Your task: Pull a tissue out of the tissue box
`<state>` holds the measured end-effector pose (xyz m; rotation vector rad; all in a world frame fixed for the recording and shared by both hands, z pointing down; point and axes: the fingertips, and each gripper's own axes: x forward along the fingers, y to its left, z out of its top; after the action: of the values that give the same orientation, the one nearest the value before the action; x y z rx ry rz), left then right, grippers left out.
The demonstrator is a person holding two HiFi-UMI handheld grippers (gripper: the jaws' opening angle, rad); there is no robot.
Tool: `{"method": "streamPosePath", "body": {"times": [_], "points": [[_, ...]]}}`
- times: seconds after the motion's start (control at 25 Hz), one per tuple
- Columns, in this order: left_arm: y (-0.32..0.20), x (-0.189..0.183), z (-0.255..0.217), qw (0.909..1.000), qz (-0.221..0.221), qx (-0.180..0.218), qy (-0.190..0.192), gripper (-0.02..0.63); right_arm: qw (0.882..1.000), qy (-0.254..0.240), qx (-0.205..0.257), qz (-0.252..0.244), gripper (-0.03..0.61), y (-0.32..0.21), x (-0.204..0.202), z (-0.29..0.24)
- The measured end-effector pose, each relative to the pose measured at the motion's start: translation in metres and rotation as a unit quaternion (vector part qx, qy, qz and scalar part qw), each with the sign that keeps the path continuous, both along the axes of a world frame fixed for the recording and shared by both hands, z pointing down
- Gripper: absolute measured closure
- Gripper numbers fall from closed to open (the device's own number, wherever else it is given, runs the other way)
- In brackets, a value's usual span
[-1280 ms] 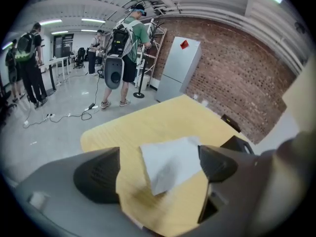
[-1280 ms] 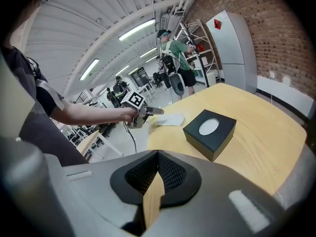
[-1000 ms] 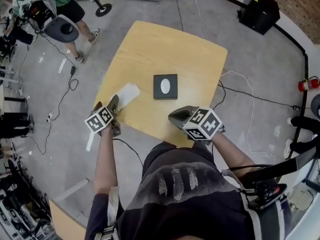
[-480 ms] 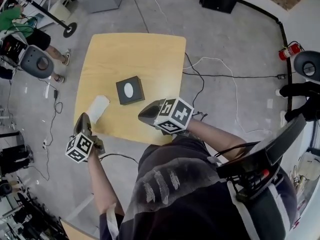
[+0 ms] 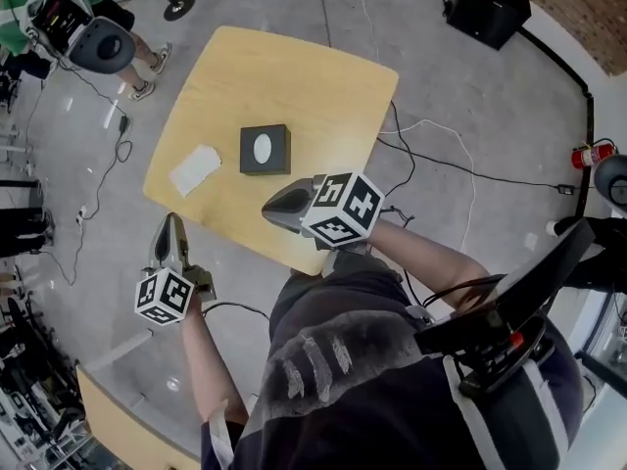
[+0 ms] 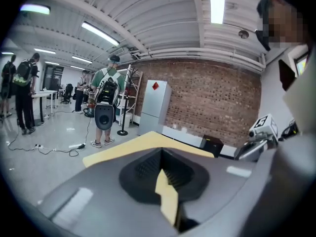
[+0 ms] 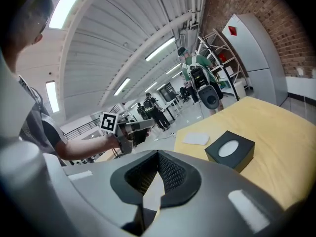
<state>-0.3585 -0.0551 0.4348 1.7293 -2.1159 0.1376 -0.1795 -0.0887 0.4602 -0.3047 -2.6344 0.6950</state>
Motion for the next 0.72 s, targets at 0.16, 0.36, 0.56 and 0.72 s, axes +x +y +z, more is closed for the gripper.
{"method": "streamPosePath", "body": {"times": [0.16, 0.36, 0.56, 0.72], "points": [[0.027, 0.01, -0.009, 0.9995, -0.005, 0.017, 0.024, 0.614, 0.999, -0.02, 0.005, -0.036, 0.58, 0.021, -0.007, -0.01], [0.039, 0.027, -0.01, 0.9994, 0.009, 0.013, 0.031, 0.614, 0.998, -0.023, 0.002, -0.053, 0.58, 0.035, -0.012, -0.011], [0.065, 0.03, -0.009, 0.9986, 0.011, 0.025, 0.044, 0.614, 0.997, -0.025, 0.009, -0.074, 0.58, 0.066, -0.023, -0.015], [0.092, 0.026, -0.02, 0.9976, 0.015, 0.051, 0.044, 0.614, 0.996, -0.023, 0.024, -0.084, 0.58, 0.097, -0.035, -0.021]]}}
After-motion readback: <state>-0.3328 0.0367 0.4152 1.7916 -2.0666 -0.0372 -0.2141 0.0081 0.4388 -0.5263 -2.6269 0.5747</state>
